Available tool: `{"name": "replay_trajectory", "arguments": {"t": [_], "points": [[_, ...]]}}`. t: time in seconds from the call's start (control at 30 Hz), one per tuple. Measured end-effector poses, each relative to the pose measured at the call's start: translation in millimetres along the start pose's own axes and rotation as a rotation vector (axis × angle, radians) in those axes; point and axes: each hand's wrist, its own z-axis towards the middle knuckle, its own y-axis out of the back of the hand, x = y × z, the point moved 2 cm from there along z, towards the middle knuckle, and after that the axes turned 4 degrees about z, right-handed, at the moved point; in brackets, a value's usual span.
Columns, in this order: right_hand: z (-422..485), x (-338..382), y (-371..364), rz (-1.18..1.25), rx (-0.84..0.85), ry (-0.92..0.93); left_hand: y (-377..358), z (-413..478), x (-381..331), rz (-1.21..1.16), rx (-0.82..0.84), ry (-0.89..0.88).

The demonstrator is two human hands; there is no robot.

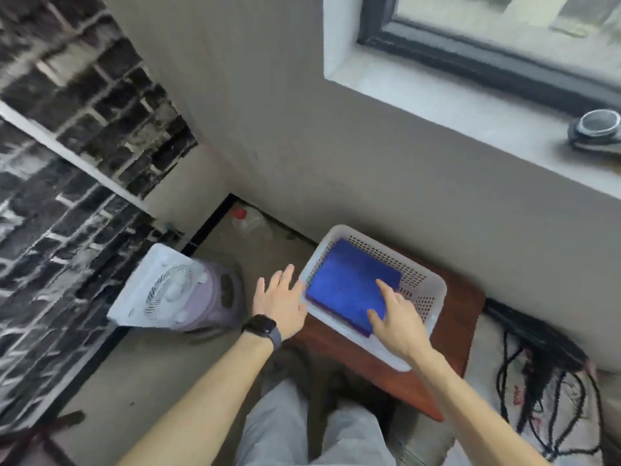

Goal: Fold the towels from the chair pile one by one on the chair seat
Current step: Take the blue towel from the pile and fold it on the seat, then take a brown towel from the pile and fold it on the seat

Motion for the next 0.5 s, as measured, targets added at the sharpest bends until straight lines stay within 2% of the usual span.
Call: {"name": "replay_trajectory", "arguments": {"t": [0.13, 0.27, 0.37, 0.5], "points": [[-25.0, 78.9, 8.5, -0.109, 0.064, 0.262, -3.9, -73.8, 56.0, -0.428, -0.093, 0.344], [-50.6, 202.7, -13.0, -0.215, 0.110, 0.666, -14.0, -163.8, 125.5, -0.772, -0.235, 0.630], [-87.4, 296.2, -53.9, -0.270, 0.152, 0.973, -27.9, -244.1, 177.9, -0.831, -0.377, 0.839], [-166.0, 403.5, -128.0, -0.344, 0.280, 1.235, -55.5, -364.5, 229.8, -0.823, -0.510, 1.125]]}}
